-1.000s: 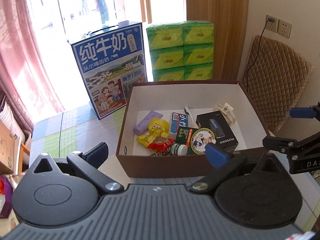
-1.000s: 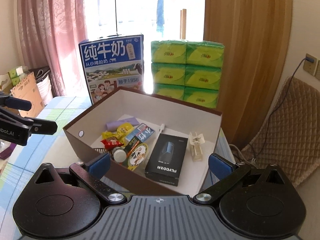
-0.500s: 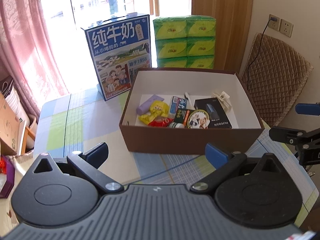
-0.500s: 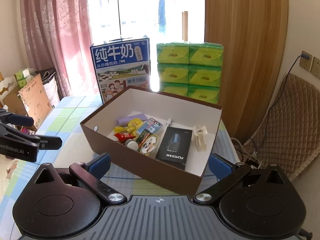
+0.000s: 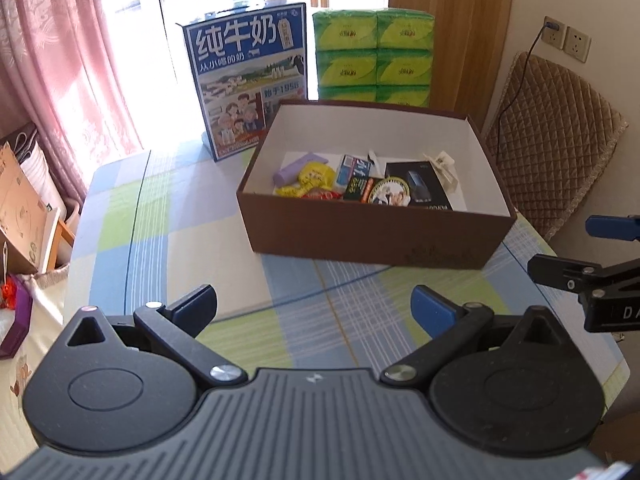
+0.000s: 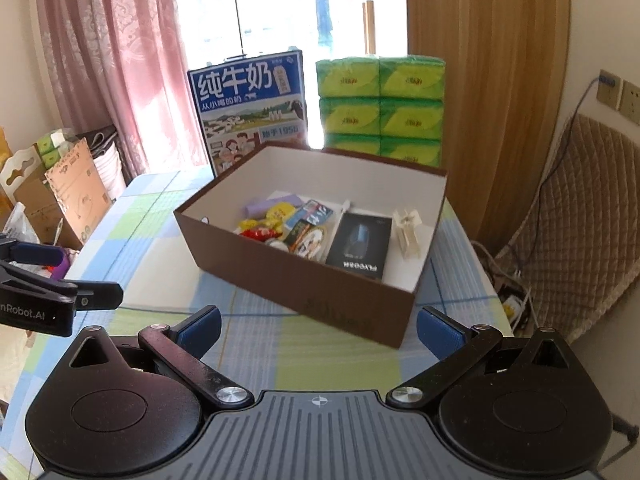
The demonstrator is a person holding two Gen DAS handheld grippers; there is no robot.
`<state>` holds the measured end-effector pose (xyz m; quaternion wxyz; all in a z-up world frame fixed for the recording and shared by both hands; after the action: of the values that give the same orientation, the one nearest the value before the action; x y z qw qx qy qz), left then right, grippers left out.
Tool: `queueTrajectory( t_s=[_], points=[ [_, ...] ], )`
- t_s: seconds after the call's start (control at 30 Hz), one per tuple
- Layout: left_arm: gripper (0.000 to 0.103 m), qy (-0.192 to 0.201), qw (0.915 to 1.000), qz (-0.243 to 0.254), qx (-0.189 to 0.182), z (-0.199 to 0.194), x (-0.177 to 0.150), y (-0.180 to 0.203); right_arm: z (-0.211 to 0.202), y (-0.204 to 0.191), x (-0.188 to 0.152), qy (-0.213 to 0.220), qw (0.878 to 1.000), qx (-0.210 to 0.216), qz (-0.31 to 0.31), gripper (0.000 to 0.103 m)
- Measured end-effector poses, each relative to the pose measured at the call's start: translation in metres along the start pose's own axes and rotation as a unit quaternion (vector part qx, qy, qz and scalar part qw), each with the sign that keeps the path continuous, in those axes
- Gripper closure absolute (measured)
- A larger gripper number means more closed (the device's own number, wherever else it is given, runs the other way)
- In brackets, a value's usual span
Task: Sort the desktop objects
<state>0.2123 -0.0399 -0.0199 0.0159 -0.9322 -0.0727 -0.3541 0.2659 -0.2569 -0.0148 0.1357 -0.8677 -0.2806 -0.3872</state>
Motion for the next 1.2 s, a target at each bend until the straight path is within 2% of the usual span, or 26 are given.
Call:
queueTrajectory(
  t_s=[0.47,0.7,1.2],
  points=[
    [0.001,-0.019,0.9997,-0.005,0.013,-0.008,-0.029,-0.003,-0.008,-0.003,-0.035,-0.033,0.999,0.011,0.023,0.002],
    [0.001,-0.021,0.9996,0.004,0.019,-0.01,-0.039,0.001,-0.011,-0.009,-0.043,-0.037,0.999,-0.007,0.007,0.002],
    [0.001,-0.043,0.9988,0.01,0.019,-0.007,-0.06,0.003,-0.01,-0.021,-0.057,-0.055,0.998,0.004,0.004,0.002]
  ],
)
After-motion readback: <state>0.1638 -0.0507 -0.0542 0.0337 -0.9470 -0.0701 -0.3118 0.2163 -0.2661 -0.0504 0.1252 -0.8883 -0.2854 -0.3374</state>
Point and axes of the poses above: each gripper's, at about its wrist camera, not at the fingertips, and z roughly the way its jaws point, y to its right, x to its top, the point moved 7 cm from there along z, roughly the way its jaws point, and after that the axes turned 6 degrees about -z, right-handed, at the moved point
